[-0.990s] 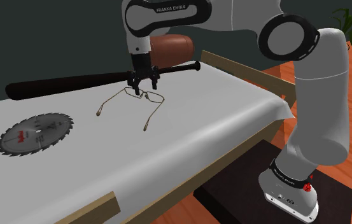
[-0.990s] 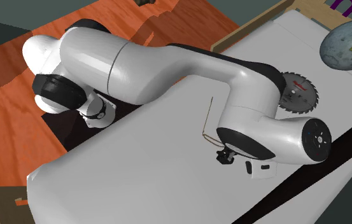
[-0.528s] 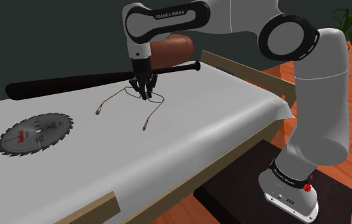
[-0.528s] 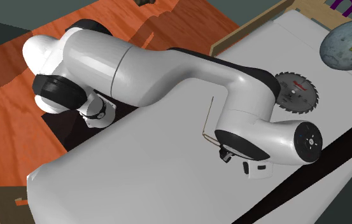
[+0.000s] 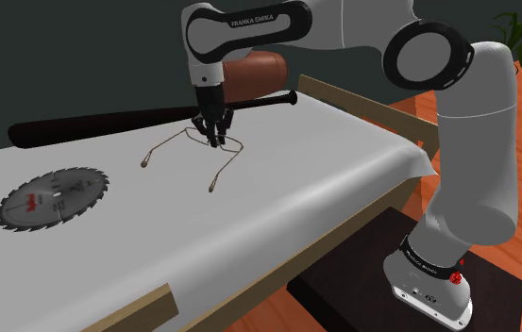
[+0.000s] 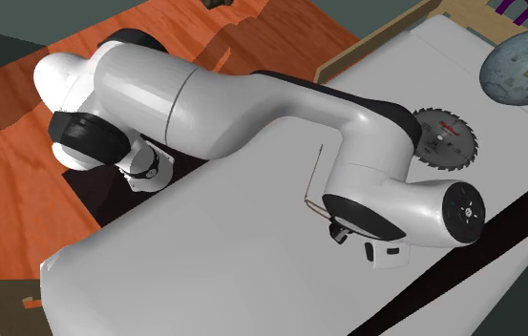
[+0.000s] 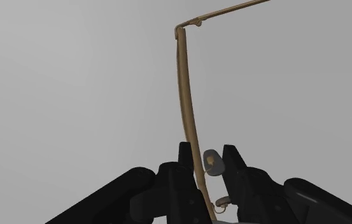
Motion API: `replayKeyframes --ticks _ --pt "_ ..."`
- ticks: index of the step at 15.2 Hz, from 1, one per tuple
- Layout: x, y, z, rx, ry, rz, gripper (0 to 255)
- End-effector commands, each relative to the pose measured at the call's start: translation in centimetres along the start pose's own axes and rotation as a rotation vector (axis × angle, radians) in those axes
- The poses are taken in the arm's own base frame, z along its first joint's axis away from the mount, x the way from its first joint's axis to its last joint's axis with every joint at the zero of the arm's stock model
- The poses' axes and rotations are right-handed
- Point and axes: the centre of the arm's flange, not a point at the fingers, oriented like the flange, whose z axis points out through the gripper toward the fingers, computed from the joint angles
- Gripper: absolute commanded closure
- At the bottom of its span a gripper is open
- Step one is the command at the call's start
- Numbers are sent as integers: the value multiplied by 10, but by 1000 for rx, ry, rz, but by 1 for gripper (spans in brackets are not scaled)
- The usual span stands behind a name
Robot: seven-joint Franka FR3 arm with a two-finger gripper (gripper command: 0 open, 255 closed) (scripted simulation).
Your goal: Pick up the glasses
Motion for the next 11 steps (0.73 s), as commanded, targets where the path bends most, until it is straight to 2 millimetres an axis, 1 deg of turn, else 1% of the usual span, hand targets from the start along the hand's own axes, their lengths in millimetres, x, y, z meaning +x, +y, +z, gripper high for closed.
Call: replayKeyframes --ticks 1,11 --pt "-2 0 -8 0 -1 0 255" --pt "-14 -4 -59 0 -1 0 255"
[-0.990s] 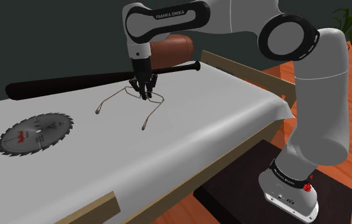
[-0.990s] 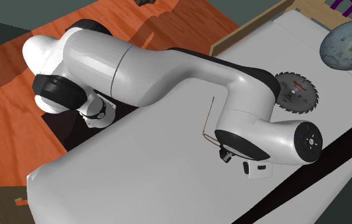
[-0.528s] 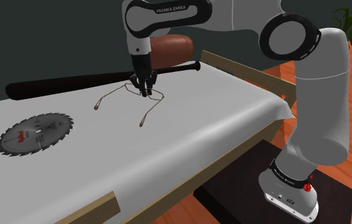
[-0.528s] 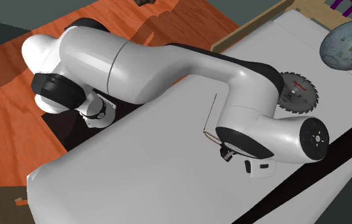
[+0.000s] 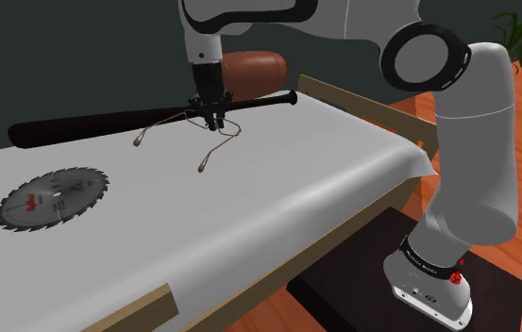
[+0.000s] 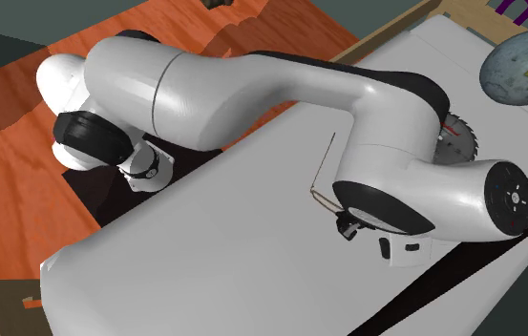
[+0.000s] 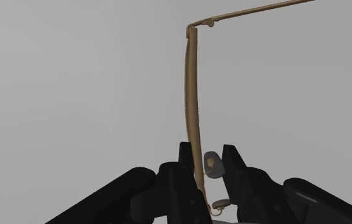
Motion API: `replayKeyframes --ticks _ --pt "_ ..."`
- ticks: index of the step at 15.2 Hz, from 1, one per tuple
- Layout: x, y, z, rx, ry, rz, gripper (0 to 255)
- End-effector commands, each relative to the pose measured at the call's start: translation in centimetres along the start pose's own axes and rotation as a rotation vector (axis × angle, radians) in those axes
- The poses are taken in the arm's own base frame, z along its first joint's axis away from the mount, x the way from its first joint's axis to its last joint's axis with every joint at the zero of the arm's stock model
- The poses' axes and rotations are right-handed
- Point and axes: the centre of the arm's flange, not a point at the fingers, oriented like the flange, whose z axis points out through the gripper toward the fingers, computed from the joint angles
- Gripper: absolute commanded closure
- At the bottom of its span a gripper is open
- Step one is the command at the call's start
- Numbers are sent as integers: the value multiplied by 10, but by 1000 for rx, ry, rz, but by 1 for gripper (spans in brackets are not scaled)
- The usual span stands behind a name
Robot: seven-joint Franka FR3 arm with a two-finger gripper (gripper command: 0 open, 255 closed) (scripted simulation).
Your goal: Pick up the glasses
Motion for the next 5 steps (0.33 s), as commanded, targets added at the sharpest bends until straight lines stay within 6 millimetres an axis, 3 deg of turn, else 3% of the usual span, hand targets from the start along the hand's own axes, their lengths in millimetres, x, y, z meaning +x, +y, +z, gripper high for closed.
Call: replayKeyframes --ticks 1,5 --pt "-3 0 -9 0 0 0 255" --pt "-6 0 -21 0 0 0 255"
